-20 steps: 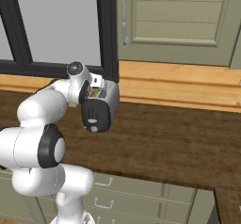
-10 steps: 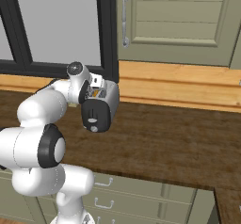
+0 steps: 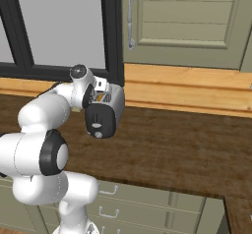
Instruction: Start the toaster. Once the lever pops up, take the bread to the plate on the dining counter.
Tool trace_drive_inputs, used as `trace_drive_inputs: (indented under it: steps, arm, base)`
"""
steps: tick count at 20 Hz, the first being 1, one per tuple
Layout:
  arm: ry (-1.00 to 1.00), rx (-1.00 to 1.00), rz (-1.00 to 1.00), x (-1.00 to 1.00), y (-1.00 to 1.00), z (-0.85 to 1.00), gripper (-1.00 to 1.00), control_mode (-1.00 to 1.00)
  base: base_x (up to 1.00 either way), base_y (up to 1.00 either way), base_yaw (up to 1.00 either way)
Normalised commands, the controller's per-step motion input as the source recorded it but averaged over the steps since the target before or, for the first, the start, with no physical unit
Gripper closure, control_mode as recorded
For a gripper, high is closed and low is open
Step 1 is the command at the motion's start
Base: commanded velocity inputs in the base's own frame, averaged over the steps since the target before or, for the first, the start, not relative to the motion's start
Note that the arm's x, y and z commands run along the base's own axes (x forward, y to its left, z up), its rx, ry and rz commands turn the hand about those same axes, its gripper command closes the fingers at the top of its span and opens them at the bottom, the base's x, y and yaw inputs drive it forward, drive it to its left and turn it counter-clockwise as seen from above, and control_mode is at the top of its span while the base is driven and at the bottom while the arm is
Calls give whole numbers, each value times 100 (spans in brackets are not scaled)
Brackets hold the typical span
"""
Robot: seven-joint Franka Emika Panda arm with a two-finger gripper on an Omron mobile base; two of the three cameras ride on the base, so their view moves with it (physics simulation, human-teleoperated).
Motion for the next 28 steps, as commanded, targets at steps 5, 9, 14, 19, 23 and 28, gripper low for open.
trace_drive_inputs:
  steps: [5, 9, 14, 19, 23, 28]
  arm:
    - [0, 0, 0, 0, 0, 0, -100, -100]
    - [0, 0, 0, 0, 0, 0, -100, -100]
    - [0, 0, 0, 0, 0, 0, -100, -100]
    - [0, 0, 0, 0, 0, 0, -100, -100]
    - [0, 0, 0, 0, 0, 0, -100, -100]
    - [0, 0, 0, 0, 0, 0, -100, -100]
  base:
    - [0, 0, 0]
    - [0, 0, 0]
    - [0, 0, 0]
    - [0, 0, 0]
    - [0, 0, 0]
    - [0, 0, 0]
